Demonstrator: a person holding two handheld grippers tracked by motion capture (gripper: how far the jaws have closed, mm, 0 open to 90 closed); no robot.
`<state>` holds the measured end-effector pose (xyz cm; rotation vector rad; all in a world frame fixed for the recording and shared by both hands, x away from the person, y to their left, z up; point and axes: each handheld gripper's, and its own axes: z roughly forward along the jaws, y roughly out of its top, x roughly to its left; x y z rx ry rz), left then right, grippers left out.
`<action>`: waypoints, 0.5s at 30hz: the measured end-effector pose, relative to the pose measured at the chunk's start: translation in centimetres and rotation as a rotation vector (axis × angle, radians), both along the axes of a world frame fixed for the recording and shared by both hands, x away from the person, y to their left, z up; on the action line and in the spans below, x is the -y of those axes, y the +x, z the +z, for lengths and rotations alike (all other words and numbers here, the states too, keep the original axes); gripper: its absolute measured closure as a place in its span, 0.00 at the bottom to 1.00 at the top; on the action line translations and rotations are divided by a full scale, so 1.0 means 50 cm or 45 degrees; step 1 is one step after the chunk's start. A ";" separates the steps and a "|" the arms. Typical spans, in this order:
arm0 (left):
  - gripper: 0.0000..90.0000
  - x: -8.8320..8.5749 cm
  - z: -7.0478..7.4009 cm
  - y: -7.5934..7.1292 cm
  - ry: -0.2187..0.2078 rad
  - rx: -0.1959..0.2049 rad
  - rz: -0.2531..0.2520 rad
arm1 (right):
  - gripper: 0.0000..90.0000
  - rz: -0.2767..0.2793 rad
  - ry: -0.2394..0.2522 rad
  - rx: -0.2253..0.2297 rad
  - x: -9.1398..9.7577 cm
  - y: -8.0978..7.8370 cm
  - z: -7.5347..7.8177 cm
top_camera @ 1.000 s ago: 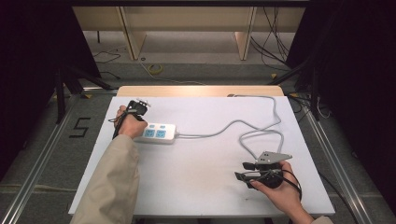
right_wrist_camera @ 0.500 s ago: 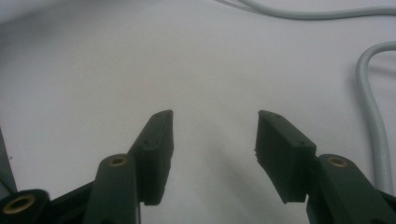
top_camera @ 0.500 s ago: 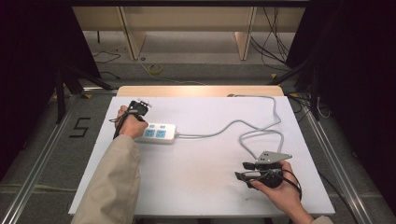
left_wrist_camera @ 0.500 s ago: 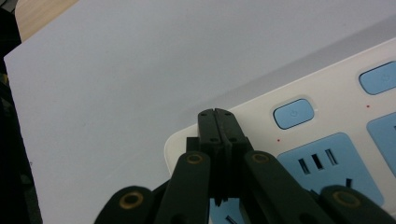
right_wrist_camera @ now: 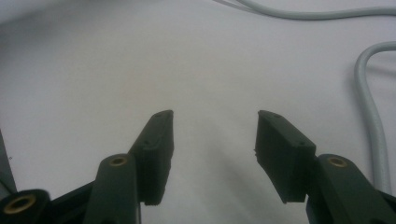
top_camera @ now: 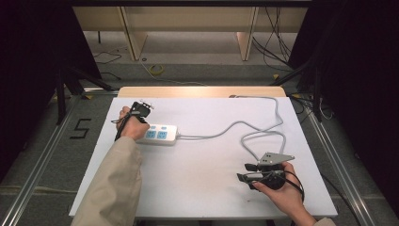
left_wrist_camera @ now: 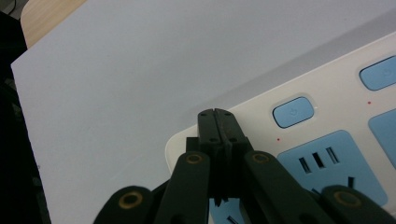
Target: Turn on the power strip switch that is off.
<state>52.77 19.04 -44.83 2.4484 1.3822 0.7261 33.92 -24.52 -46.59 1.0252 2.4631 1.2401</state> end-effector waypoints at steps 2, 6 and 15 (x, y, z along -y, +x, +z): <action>1.00 0.000 0.000 -0.001 0.001 0.004 -0.005 | 0.53 -0.003 0.000 -0.005 0.000 0.000 0.000; 1.00 -0.003 0.002 -0.002 -0.019 0.010 -0.005 | 0.53 -0.001 0.001 0.000 0.000 0.000 0.000; 0.96 -0.010 0.012 -0.006 -0.053 0.037 -0.001 | 0.53 -0.003 0.001 -0.003 0.001 0.000 0.000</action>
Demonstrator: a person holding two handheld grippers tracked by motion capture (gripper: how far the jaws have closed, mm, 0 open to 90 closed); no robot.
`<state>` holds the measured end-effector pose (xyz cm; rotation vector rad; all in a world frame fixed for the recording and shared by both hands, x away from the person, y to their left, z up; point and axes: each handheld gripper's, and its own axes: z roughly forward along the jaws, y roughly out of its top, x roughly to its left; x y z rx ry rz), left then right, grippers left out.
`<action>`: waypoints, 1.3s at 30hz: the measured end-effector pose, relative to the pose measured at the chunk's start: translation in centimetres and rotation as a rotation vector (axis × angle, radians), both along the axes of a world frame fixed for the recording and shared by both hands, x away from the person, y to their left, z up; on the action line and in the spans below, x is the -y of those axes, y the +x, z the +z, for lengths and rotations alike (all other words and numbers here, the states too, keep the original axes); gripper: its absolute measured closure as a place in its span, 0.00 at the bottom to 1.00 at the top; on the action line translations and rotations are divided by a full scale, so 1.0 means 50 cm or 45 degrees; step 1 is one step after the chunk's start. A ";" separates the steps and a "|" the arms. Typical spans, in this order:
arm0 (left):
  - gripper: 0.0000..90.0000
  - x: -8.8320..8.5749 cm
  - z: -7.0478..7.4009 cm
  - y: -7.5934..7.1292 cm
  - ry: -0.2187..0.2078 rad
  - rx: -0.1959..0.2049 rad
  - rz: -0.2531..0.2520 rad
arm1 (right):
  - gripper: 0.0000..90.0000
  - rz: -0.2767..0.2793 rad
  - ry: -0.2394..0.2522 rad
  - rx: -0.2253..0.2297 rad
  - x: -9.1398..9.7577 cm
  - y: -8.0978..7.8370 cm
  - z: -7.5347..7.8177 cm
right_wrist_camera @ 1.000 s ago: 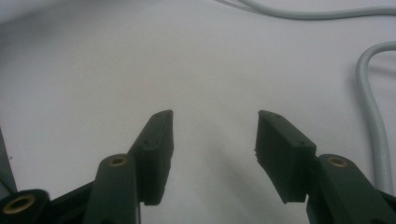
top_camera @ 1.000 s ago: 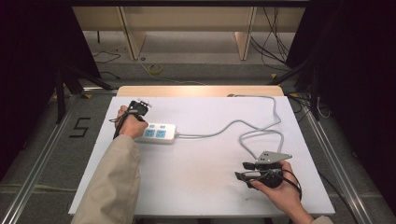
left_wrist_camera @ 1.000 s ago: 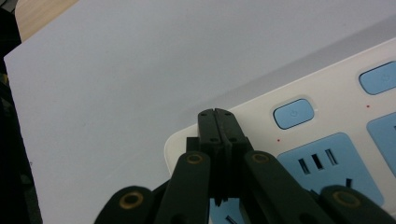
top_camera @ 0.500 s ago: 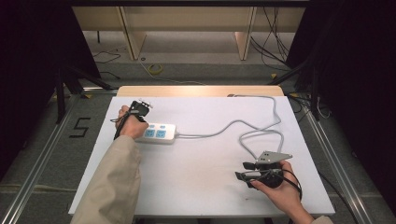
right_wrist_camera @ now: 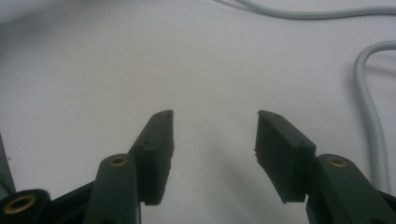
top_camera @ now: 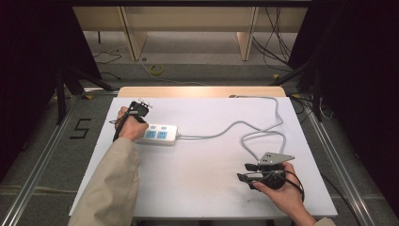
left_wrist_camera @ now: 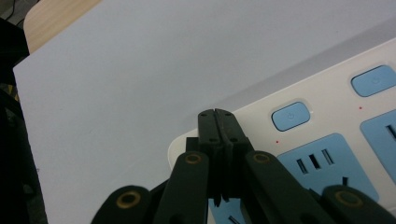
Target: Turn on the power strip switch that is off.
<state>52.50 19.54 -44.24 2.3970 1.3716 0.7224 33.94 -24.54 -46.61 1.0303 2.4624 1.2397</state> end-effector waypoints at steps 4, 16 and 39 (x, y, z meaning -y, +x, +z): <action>0.94 -0.003 0.006 -0.005 -0.009 0.017 0.003 | 0.53 -0.001 -0.001 0.000 0.000 -0.001 0.000; 0.88 -0.010 0.032 -0.023 -0.065 0.075 -0.002 | 0.53 -0.005 0.000 0.002 -0.001 -0.001 0.001; 0.81 -0.007 0.054 -0.073 -0.206 0.113 -0.072 | 0.53 -0.008 0.000 0.014 -0.001 -0.001 0.002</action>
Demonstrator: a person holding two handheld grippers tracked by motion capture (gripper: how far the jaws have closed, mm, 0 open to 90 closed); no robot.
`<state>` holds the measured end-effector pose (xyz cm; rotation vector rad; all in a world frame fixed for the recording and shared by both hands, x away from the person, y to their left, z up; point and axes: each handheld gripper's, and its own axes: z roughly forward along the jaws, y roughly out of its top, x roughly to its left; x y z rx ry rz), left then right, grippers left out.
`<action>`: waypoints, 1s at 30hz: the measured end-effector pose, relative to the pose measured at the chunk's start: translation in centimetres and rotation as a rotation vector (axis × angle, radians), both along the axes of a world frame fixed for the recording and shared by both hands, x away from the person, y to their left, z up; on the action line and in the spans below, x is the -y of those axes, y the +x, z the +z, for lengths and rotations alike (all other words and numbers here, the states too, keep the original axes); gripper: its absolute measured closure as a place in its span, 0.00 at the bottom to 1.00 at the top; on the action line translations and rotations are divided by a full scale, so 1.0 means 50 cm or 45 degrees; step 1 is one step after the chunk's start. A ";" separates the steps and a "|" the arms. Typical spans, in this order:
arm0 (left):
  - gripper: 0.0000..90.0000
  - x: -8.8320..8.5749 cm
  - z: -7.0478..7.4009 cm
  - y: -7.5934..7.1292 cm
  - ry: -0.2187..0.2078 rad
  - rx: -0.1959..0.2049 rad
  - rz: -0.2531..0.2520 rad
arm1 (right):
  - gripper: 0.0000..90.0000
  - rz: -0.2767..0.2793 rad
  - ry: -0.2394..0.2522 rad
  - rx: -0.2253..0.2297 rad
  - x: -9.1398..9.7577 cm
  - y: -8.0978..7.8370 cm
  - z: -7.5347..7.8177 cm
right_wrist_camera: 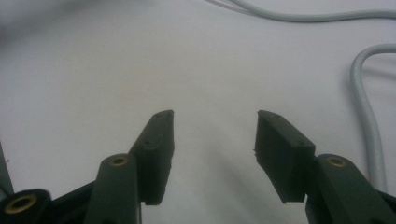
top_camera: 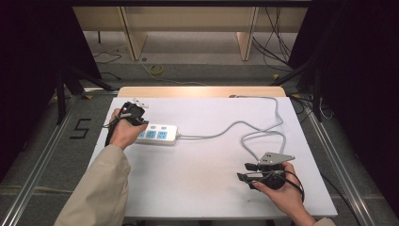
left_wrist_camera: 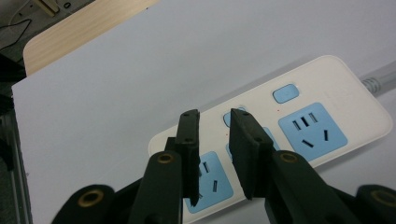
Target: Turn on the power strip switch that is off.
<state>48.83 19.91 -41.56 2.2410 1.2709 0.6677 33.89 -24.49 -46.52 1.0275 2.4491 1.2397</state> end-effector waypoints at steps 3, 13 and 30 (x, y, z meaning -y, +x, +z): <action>0.79 0.001 0.003 -0.010 -0.023 0.010 -0.014 | 0.53 0.000 0.000 0.000 0.000 0.000 0.000; 0.72 0.007 0.020 -0.048 -0.110 0.045 -0.077 | 0.53 -0.001 0.002 -0.001 0.000 0.000 0.000; 0.43 0.038 0.028 -0.112 -0.145 0.080 -0.166 | 0.53 -0.001 0.002 0.001 -0.001 0.000 0.000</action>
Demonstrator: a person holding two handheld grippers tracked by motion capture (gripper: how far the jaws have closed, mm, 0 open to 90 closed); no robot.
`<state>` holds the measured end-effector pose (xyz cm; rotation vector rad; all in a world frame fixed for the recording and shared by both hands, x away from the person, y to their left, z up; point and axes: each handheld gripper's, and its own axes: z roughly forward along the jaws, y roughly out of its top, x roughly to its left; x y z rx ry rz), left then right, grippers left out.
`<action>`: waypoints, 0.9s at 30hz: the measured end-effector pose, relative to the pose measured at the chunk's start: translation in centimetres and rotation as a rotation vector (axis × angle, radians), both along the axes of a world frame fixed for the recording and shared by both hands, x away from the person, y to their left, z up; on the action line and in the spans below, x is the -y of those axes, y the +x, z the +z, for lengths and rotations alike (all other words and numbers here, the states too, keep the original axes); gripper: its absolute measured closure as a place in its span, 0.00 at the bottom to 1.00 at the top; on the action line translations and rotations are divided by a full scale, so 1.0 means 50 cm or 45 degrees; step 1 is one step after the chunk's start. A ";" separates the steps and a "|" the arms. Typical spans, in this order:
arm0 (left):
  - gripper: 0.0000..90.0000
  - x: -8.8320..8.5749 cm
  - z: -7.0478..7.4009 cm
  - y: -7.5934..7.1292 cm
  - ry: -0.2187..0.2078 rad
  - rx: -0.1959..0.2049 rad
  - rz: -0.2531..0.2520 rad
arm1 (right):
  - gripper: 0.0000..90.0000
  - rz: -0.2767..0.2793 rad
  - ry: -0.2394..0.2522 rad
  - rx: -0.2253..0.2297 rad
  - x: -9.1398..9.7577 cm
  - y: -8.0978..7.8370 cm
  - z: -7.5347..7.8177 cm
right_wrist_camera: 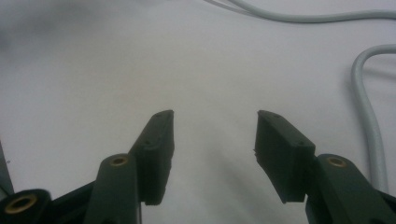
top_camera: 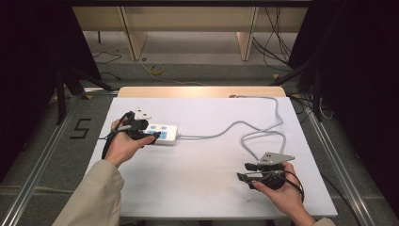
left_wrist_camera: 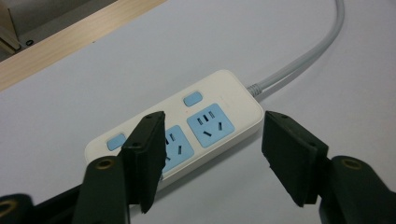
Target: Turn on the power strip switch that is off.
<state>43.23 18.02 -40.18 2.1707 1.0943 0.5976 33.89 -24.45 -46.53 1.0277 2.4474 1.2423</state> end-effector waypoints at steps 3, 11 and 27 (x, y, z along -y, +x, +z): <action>0.40 0.005 -0.005 -0.011 -0.005 0.017 0.001 | 0.53 0.001 0.000 0.000 0.000 0.000 0.000; 0.32 0.021 -0.016 -0.042 -0.067 0.049 -0.072 | 0.53 0.001 -0.001 0.002 0.000 0.000 0.000; 0.27 0.030 -0.065 -0.119 -0.138 0.086 -0.101 | 0.53 0.000 0.000 0.001 0.001 -0.001 0.000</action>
